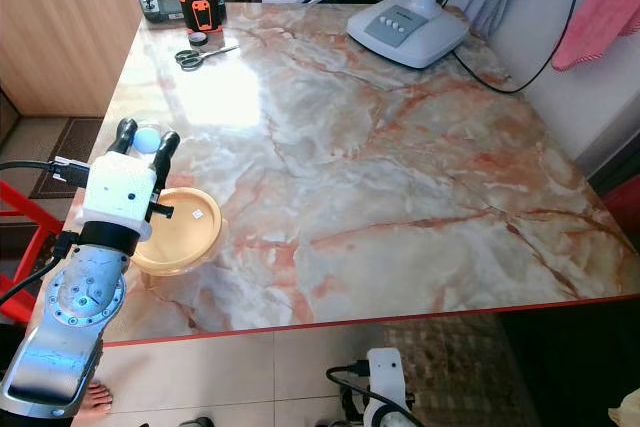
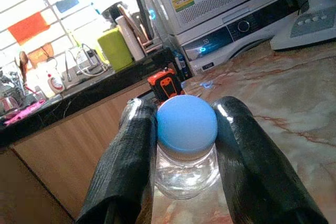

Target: Restocking fridge

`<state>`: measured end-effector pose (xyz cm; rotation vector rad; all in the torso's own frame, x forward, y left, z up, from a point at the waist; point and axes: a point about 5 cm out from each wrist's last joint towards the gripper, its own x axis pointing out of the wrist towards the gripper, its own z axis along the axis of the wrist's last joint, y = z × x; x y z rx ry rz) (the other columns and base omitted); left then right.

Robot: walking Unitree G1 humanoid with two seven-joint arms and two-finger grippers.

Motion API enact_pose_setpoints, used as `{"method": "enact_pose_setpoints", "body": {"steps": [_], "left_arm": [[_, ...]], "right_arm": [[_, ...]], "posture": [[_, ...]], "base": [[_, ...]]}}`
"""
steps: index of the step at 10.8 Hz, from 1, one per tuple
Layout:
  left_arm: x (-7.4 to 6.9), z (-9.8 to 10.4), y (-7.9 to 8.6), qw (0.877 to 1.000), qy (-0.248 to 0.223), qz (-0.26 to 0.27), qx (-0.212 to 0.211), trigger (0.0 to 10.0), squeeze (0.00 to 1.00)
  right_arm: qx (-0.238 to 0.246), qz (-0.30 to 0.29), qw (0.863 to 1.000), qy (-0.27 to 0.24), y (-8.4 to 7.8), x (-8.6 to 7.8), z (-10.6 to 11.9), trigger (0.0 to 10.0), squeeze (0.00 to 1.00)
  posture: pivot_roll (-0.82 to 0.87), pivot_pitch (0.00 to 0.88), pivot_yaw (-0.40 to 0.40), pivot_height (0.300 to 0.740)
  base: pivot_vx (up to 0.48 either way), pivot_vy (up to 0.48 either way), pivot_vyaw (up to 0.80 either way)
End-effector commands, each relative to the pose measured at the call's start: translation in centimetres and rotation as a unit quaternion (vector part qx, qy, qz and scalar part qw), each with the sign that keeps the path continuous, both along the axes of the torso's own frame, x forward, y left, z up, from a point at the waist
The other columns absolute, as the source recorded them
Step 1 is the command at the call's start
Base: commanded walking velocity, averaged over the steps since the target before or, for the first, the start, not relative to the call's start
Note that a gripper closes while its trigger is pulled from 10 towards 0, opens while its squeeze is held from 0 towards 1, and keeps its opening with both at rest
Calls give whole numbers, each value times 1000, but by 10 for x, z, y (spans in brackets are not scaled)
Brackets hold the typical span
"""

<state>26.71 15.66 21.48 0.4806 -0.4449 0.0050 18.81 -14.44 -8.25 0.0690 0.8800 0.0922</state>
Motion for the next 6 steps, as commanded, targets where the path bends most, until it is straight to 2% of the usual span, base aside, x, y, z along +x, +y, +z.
{"method": "enact_pose_setpoints", "body": {"steps": [1,6], "left_arm": [[-6,9,-6,1000,-22,-19,2,10000,0],[-6,10,-9,999,-17,-37,6,10000,0]], "right_arm": [[0,-13,1000,7,-2,-7,-3,10000,0],[2,-20,1000,9,0,-11,-5,10000,0]], "posture": [[7,130,-57,740],[7,100,-34,740]], "base": [[0,0,0],[0,279,0]]}}
